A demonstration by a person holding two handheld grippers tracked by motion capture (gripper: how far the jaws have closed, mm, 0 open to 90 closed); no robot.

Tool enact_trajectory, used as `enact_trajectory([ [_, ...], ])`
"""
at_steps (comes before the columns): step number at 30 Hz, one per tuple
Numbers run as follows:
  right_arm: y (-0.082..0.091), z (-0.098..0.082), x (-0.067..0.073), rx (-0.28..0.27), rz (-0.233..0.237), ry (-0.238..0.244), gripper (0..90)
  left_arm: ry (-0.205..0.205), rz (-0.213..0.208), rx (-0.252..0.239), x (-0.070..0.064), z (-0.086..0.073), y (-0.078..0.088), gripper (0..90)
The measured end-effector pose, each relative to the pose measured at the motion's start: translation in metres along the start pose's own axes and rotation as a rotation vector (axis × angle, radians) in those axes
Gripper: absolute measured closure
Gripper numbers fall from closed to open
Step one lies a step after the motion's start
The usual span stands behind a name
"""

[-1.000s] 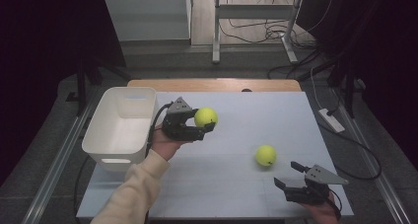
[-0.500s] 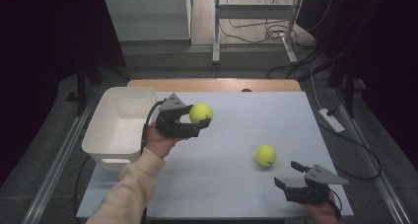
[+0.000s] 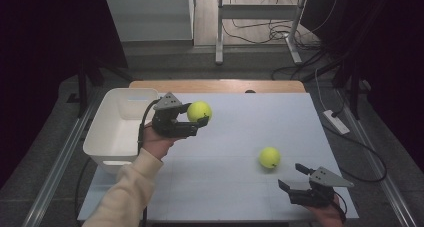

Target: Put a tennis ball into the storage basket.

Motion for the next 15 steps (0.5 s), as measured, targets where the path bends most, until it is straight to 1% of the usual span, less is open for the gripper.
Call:
enact_trajectory([
  [15, -0.0002, -0.0003, -0.0003, 0.002, -0.002, 0.0, 13.2, 0.003, 0.016, -0.017, 0.0056, 0.0068, 0.009, 27.4],
])
Point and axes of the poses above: each handheld gripper's, and its own axes: y roughly backward along the jaws, z roughly out of its top, x roughly to its left, the point moved 9 cm from there along -y, roughly forward along the jaws, and after that the axes turned 13 degrees about -x, right-handed, at the moved point
